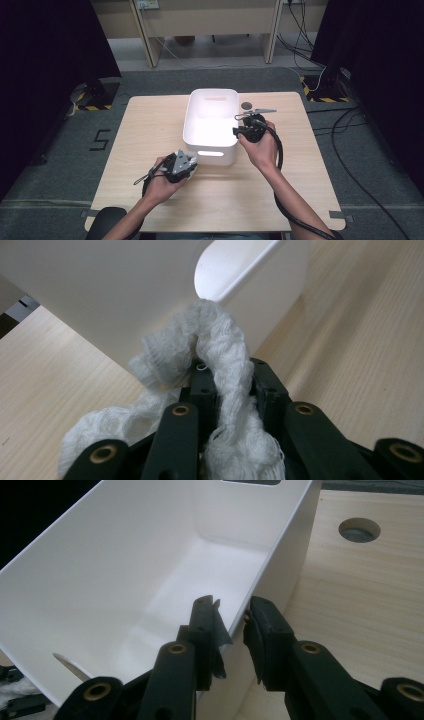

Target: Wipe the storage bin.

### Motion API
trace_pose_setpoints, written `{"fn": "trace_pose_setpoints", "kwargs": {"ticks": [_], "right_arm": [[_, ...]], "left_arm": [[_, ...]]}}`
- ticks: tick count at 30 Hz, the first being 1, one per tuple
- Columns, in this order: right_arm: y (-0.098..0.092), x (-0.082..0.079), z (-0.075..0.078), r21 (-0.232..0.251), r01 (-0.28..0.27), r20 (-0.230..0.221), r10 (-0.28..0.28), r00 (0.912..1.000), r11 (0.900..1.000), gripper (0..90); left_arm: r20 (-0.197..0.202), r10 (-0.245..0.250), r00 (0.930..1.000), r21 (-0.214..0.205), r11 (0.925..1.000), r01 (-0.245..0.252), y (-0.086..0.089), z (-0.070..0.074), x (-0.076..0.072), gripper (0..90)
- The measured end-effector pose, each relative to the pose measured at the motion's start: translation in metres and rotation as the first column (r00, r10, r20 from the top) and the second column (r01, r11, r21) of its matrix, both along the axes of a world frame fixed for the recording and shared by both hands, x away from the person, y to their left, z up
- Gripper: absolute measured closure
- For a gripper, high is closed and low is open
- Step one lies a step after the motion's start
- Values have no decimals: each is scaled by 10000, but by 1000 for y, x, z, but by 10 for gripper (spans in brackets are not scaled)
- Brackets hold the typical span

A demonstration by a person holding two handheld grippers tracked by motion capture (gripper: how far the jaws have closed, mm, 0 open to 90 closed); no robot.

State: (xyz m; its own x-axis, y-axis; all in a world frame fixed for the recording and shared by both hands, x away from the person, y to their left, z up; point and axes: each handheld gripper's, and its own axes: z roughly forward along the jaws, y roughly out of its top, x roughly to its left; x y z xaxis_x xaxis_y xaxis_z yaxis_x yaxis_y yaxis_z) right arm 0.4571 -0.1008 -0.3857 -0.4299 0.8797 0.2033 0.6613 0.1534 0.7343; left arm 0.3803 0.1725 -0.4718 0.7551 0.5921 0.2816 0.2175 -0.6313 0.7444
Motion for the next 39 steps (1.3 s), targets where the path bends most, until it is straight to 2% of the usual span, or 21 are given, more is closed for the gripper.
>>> {"fn": "trace_pose_setpoints", "kwargs": {"ticks": [14, 23, 26, 30, 39], "right_arm": [[0, 0, 0, 25, 34, -8, -34, 10000, 10000, 735], [-1, 0, 0, 46, 11, -9, -11, 10000, 10000, 733], [-1, 0, 0, 66, 5, -7, -5, 10000, 10000, 732], [-1, 0, 0, 66, 7, -18, -7, 10000, 10000, 731], [-1, 0, 0, 71, 0, -19, 0, 10000, 10000, 731]], "left_arm": [[-52, 47, 10000, 155, 9999, -46, -6, -3, 1, 751], [-174, -105, 9998, 122, 9999, 107, -16, -6, 1, 751], [-139, -15, 9999, -28, 10000, 14, -16, -6, 1, 752], [-117, 22, 9999, -13, 10000, -22, -16, -4, 1, 752], [268, 69, 9996, -57, 10000, -68, -19, 9, -4, 753]]}}
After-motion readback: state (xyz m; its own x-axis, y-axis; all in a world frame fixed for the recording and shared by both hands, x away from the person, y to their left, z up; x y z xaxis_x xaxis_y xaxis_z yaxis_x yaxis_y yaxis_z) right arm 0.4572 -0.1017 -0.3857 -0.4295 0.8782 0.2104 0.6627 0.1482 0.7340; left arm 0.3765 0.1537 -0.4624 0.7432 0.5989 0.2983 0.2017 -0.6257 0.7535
